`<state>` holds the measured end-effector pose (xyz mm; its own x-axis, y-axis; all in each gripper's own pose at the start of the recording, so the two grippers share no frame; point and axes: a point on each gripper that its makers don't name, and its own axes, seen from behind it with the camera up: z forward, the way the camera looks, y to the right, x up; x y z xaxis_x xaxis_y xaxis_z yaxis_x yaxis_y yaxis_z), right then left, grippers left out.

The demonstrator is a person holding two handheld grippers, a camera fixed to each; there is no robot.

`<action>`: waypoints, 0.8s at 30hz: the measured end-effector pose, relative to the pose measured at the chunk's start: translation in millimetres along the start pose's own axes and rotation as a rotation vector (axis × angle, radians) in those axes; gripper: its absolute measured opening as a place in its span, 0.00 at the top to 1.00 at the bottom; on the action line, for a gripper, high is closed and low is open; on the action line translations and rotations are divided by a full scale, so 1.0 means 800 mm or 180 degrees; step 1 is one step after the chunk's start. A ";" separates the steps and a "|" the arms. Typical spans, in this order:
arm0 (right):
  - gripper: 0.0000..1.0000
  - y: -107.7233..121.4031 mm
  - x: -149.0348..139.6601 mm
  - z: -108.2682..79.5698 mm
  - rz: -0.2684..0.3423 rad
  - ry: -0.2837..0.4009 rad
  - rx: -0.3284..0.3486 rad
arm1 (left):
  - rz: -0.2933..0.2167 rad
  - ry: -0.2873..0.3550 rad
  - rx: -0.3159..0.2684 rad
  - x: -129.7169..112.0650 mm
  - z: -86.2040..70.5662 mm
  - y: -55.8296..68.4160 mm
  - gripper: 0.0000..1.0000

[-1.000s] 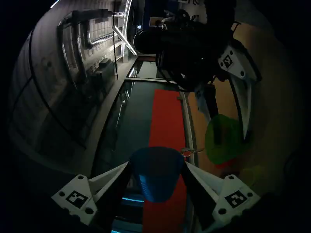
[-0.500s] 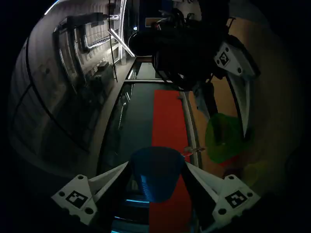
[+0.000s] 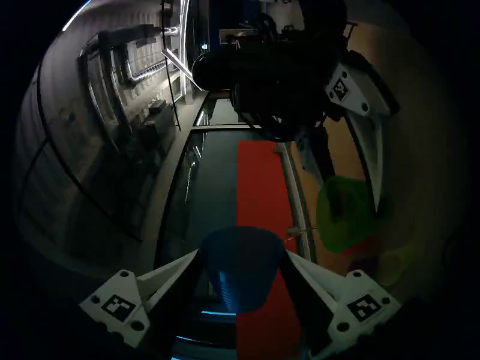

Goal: Pour water

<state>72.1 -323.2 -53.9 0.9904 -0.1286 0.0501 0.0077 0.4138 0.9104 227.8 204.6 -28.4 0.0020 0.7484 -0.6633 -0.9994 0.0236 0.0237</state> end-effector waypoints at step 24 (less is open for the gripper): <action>0.01 0.002 0.001 -0.003 0.0011 0.0025 -0.0037 | -0.0595 0.0013 -0.0036 -0.009 0.004 0.004 0.14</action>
<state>73.0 -320.4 -53.8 0.9915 -0.1201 0.0500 0.0058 0.4247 0.9053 224.7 201.6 -21.0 0.1875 0.7289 -0.6584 -0.9820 0.1545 -0.1087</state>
